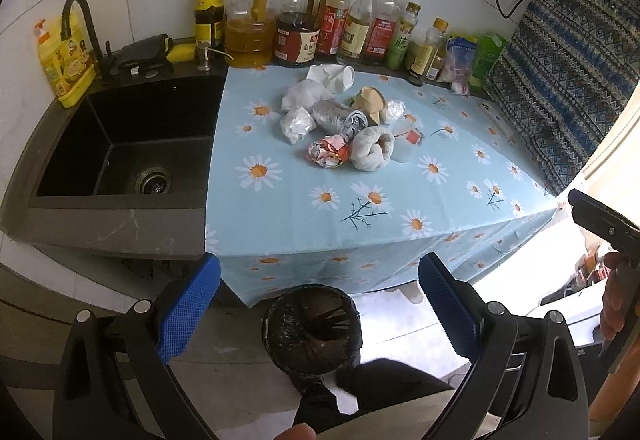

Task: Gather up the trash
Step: 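Move both tools forward toward the trash pile on the tablecloth, then grasp the crumpled pink paper wrapper with left tool while right tool grasps clear plastic bag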

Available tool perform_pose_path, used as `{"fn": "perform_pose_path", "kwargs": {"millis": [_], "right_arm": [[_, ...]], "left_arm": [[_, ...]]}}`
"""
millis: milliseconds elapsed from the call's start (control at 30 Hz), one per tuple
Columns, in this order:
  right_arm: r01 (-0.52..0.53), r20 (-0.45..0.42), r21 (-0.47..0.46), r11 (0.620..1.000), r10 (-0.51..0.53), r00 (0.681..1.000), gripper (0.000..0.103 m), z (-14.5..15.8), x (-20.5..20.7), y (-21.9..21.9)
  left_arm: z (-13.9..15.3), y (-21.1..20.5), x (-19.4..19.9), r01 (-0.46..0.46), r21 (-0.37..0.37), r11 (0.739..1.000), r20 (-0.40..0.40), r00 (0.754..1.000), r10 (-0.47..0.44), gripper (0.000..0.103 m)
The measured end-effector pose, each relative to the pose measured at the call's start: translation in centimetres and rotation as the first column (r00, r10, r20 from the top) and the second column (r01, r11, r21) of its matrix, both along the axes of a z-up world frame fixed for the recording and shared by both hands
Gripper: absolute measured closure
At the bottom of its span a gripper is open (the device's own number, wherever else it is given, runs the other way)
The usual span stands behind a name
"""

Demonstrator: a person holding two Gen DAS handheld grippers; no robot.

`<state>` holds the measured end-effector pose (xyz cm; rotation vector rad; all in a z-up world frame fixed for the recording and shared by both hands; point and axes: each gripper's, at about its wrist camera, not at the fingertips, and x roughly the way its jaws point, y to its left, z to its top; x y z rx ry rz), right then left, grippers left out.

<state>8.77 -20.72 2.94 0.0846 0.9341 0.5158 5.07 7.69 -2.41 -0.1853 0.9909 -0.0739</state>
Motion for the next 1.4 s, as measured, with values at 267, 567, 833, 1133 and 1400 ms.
{"fn": "perform_pose_path", "kwargs": {"millis": [267,567,833,1133,1400], "right_arm": [[0.008,-0.026,-0.011,1.000,-0.008,1.000,0.005,-1.4,2.7,0.8],[-0.019,-0.108,-0.013,1.000,0.018,0.994,0.005,-4.8,9.6,1.3],[-0.076,-0.191,-0.023,0.997,0.070,0.979,0.009,-8.9,16.0,2.5],[-0.130,-0.285,-0.005,0.992,0.123,0.951,0.017,-13.7,21.5,4.1],[-0.152,-0.336,-0.005,0.988,0.141,0.931,0.032,-16.2,24.3,5.1]], "left_arm": [[-1.3,1.0,2.3,0.005,-0.030,1.000,-0.004,1.000,-0.005,0.007],[-3.2,0.9,7.7,-0.004,-0.050,0.999,-0.034,0.999,0.002,0.008],[-6.4,-0.1,13.6,0.004,-0.038,0.999,-0.106,0.994,-0.008,0.008],[-10.4,-1.0,19.7,0.031,-0.013,0.999,-0.205,0.978,-0.033,0.020],[-12.5,-1.5,22.9,0.038,-0.026,0.999,-0.251,0.967,-0.043,0.023]]}}
